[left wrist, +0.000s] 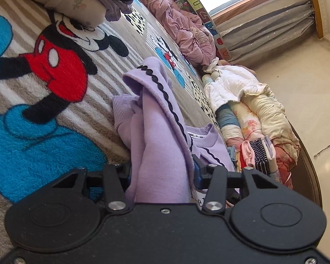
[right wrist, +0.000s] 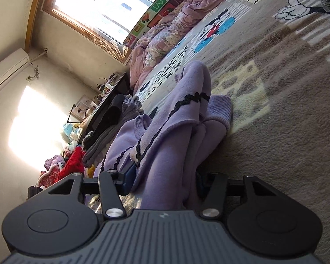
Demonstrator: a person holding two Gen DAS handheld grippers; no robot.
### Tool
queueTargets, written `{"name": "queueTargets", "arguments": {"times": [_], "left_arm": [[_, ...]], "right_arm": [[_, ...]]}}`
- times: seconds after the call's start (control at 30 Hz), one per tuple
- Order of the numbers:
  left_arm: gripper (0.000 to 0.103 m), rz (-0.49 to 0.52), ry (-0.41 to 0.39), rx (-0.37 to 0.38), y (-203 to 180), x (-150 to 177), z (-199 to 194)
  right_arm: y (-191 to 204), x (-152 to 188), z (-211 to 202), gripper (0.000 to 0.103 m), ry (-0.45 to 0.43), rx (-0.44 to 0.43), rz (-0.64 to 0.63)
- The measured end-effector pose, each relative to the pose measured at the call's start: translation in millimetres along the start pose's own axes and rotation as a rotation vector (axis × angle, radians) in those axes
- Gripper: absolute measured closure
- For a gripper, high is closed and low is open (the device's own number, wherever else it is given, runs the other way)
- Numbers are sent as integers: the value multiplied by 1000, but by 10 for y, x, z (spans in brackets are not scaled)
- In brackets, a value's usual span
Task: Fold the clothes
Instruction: 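Close both tools on the folded sweatshirt and lift it off the bed, then carry the folded sweatshirt with both tools toward the clothes stack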
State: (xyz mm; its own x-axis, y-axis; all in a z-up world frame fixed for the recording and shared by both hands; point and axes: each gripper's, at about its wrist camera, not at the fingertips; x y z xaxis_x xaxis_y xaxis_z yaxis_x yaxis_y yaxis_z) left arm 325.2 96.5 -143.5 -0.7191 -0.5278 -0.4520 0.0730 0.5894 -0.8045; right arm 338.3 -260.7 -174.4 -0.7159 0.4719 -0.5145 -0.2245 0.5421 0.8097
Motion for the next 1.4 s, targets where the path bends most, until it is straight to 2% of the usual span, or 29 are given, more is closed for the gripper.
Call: {"name": "queueTargets", "arguments": {"times": [0.23, 0.43, 0.57, 0.9, 1.1, 1.3, 1.4], "left_arm": [[59, -25, -65, 49, -58, -96, -428], [60, -46, -121, 91, -107, -178, -794], [60, -55, -217, 131, -71, -415, -1203], [60, -59, -499, 195, 111, -1117, -2272], [60, -51, -625, 199, 290, -1441, -2679], [60, -1, -753, 125, 426, -1571, -2877], [60, -8, -787, 115, 555, -1628, -2921]], "right_arm": [[240, -21, -96, 52, -8, -96, -9], [645, -58, -12, 52, -14, -157, -50], [991, -125, 178, 52, -21, -222, -58], [2122, -159, 1140, 53, 51, -406, -101], [2652, -178, 1689, 53, 76, -490, -117], [2968, -162, 2188, 53, 108, -558, -130], [3049, -139, 2424, 53, 124, -582, -122]]}}
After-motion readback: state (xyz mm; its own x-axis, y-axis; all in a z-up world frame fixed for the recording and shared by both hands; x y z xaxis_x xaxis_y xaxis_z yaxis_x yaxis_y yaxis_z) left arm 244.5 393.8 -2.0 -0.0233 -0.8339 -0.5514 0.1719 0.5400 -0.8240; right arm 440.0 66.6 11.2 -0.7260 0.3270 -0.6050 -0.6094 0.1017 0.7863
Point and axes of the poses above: each gripper's, at about its wrist camera, not at the fingertips, and z roughly the way its jaws point, y to its left, x to its underside
